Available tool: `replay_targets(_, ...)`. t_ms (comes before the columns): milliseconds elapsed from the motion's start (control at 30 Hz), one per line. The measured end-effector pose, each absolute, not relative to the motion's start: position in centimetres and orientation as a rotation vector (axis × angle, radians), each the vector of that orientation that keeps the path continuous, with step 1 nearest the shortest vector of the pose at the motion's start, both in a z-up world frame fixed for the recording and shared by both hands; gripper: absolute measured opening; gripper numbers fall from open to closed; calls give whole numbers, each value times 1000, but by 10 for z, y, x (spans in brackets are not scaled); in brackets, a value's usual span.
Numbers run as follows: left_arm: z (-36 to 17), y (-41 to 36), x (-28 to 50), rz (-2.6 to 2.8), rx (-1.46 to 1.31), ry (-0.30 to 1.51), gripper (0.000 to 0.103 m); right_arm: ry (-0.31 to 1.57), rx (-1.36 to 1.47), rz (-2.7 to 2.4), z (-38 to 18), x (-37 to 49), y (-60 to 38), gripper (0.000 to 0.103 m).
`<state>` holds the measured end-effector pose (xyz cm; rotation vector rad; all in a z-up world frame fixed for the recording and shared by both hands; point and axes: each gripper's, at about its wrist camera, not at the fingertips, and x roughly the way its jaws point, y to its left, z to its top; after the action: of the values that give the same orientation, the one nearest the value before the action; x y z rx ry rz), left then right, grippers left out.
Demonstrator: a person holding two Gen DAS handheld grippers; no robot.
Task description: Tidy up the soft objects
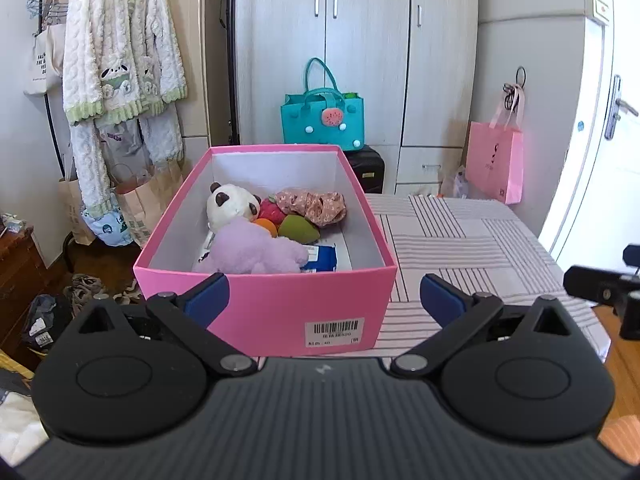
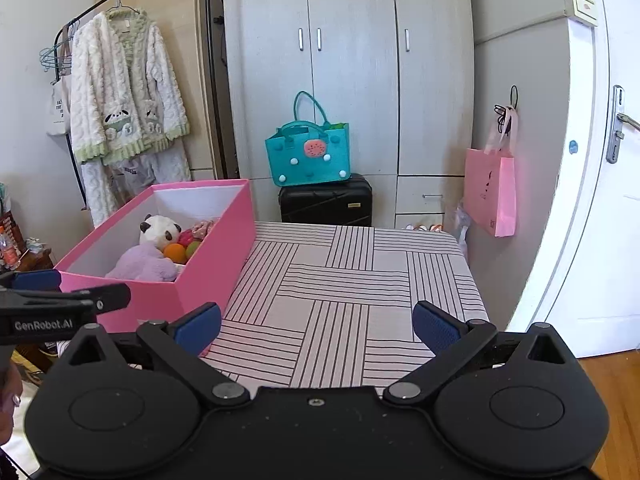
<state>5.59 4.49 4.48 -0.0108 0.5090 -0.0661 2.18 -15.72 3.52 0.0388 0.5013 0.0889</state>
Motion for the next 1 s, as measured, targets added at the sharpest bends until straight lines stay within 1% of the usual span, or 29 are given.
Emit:
replay_targets(233,42,43,57,-84,-8,537,103,504,43,59,35,20,-160,103)
replay_targets(600,40,33,51,-55,27,497,103,508,55,7,26,17,-165,103)
replay_targets(667,39,33,50,-55,30,492,103,493,47,-4,25,15,-164,103)
replay_targets(767,37,33,47,-57,24,478,103,422,31,-21,24,7,-164,103)
replay_targets(1000,31,36,42,-32,21,451,103,430,44,8,20,5,-164,103)
